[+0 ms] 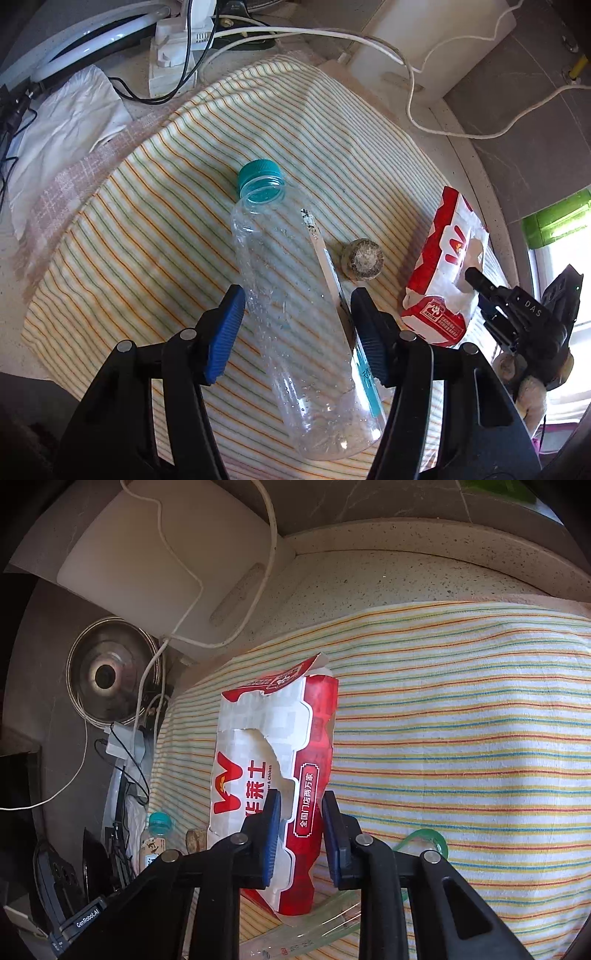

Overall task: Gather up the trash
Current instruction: 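Grasp the clear water bottle with the left tool while the right tool grasps the wet-wipe pack, then carry the bottle and wet-wipe pack down over the wastebasket with both tools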

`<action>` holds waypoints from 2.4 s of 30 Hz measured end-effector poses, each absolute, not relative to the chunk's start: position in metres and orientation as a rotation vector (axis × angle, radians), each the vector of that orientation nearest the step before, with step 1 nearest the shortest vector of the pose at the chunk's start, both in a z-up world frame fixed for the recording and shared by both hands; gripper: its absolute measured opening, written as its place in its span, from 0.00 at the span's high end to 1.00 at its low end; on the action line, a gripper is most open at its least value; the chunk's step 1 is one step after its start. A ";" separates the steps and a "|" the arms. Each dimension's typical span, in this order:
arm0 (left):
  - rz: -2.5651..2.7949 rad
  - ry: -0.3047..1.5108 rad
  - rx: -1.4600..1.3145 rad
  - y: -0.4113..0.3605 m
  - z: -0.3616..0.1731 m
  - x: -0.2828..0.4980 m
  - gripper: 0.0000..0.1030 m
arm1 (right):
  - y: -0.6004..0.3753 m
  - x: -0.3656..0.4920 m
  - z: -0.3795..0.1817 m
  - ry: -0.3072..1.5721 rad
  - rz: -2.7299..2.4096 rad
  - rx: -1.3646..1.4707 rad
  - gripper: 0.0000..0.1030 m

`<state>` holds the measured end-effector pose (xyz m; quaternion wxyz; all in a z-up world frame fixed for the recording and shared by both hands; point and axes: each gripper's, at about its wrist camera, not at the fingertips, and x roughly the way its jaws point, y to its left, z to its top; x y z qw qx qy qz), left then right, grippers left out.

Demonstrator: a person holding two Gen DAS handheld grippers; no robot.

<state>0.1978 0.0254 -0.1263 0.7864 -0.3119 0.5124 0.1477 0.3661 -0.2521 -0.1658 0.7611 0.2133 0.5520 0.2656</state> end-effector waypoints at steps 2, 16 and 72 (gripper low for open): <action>0.325 1.110 -0.653 0.031 -0.127 0.194 0.41 | -0.250 0.364 -0.160 1.189 0.584 0.446 0.81; 0.350 1.139 -0.691 0.050 -0.147 0.188 0.42 | -0.242 0.344 -0.129 1.120 0.625 0.391 0.82; 0.096 1.097 -0.503 0.067 -0.124 -0.085 0.44 | -0.199 0.008 -0.135 1.129 0.643 0.201 0.82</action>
